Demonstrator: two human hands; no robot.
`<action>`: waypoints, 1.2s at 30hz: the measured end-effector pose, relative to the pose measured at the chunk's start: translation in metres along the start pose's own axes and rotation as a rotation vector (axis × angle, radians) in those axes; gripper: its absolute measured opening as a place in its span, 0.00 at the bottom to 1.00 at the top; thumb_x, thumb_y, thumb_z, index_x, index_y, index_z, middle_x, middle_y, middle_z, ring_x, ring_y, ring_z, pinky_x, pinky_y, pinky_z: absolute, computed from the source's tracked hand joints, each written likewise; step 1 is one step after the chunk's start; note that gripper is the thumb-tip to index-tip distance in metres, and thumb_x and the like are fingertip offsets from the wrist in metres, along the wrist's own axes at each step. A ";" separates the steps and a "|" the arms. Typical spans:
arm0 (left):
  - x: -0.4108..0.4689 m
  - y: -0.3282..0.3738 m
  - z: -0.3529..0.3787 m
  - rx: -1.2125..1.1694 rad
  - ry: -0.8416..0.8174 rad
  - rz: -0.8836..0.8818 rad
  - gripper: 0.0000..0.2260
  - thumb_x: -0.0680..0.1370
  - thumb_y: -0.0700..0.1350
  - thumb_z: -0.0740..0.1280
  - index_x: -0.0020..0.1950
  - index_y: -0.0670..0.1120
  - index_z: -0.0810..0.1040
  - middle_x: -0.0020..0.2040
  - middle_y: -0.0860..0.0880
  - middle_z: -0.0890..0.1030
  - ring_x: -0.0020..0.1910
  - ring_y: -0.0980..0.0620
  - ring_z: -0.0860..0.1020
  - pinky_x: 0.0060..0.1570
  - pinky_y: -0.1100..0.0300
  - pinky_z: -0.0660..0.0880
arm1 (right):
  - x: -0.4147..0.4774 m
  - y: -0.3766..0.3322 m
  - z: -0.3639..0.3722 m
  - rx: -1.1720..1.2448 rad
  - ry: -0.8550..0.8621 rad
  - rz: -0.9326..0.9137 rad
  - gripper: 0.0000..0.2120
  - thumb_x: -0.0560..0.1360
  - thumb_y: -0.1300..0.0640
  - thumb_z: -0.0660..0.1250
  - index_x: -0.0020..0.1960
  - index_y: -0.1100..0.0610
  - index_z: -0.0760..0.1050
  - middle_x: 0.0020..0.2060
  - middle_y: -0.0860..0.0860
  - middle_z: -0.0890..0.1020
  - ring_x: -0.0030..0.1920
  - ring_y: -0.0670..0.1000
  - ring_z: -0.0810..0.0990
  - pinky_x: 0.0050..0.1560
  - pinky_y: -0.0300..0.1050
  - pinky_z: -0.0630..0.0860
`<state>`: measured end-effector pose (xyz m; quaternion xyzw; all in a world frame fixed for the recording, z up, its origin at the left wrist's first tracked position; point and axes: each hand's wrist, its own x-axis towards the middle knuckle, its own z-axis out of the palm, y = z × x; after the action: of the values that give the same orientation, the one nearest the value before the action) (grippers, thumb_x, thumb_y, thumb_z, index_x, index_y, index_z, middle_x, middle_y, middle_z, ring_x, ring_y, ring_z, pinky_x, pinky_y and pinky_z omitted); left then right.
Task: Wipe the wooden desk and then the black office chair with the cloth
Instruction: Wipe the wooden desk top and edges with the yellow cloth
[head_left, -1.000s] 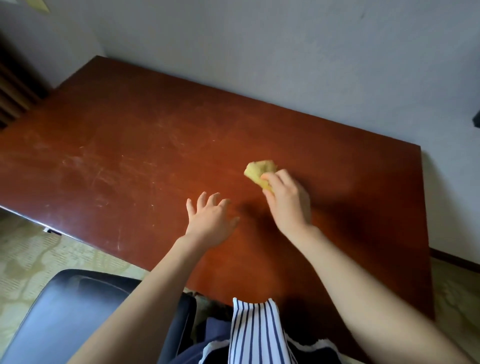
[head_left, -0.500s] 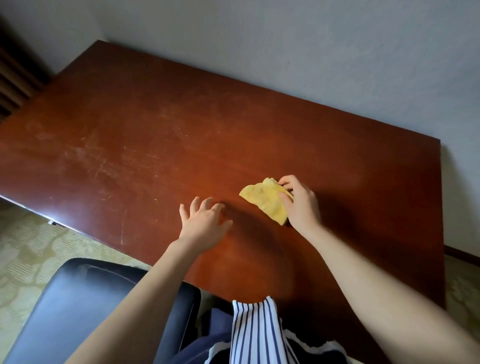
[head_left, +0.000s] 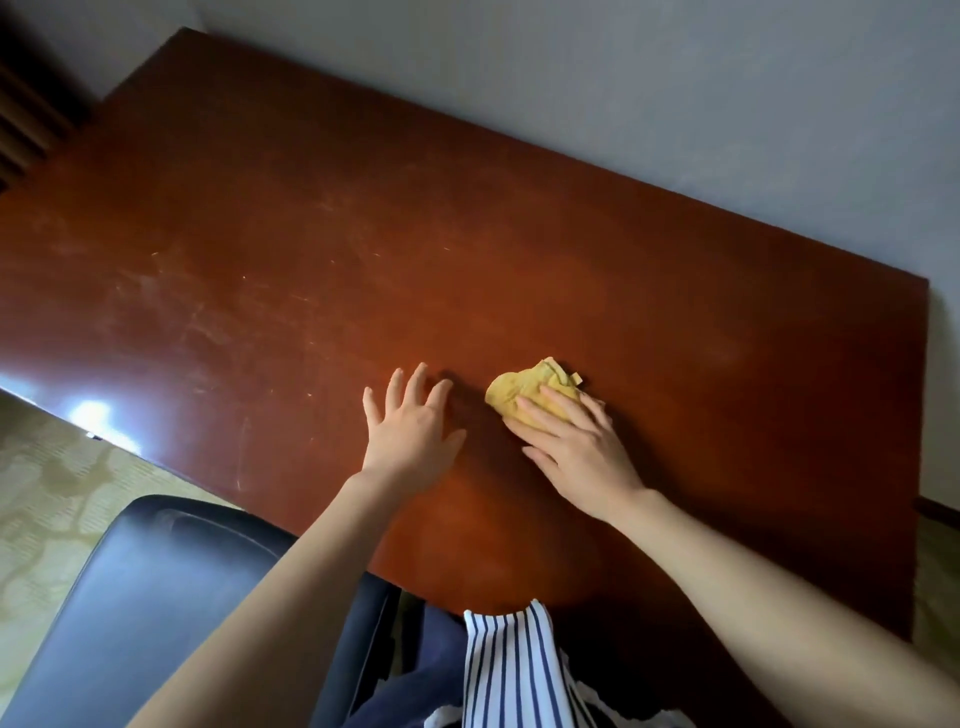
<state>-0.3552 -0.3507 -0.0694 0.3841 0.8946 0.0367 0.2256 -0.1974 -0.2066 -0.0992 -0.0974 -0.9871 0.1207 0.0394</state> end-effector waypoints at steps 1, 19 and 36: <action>0.001 0.000 0.001 -0.014 0.020 -0.006 0.28 0.79 0.55 0.59 0.77 0.50 0.53 0.78 0.47 0.48 0.76 0.43 0.43 0.70 0.38 0.40 | -0.001 0.001 0.002 -0.004 0.030 -0.030 0.19 0.74 0.56 0.70 0.64 0.50 0.77 0.64 0.47 0.77 0.67 0.55 0.72 0.66 0.57 0.66; 0.082 -0.012 -0.012 0.086 0.146 -0.028 0.30 0.80 0.57 0.55 0.78 0.48 0.48 0.78 0.46 0.45 0.76 0.43 0.39 0.68 0.43 0.32 | 0.219 0.110 0.002 0.064 0.085 0.361 0.19 0.80 0.54 0.59 0.70 0.49 0.69 0.72 0.48 0.67 0.74 0.51 0.59 0.68 0.53 0.61; 0.107 -0.037 -0.024 0.010 0.311 -0.011 0.21 0.83 0.48 0.48 0.73 0.43 0.63 0.77 0.46 0.55 0.77 0.44 0.45 0.69 0.49 0.31 | 0.190 0.036 0.020 0.069 -0.018 -0.140 0.16 0.79 0.56 0.60 0.66 0.50 0.74 0.68 0.47 0.73 0.70 0.51 0.68 0.60 0.52 0.68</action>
<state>-0.4548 -0.2984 -0.0967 0.3701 0.9209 0.0901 0.0827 -0.3790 -0.1387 -0.1171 -0.0256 -0.9871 0.1523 0.0423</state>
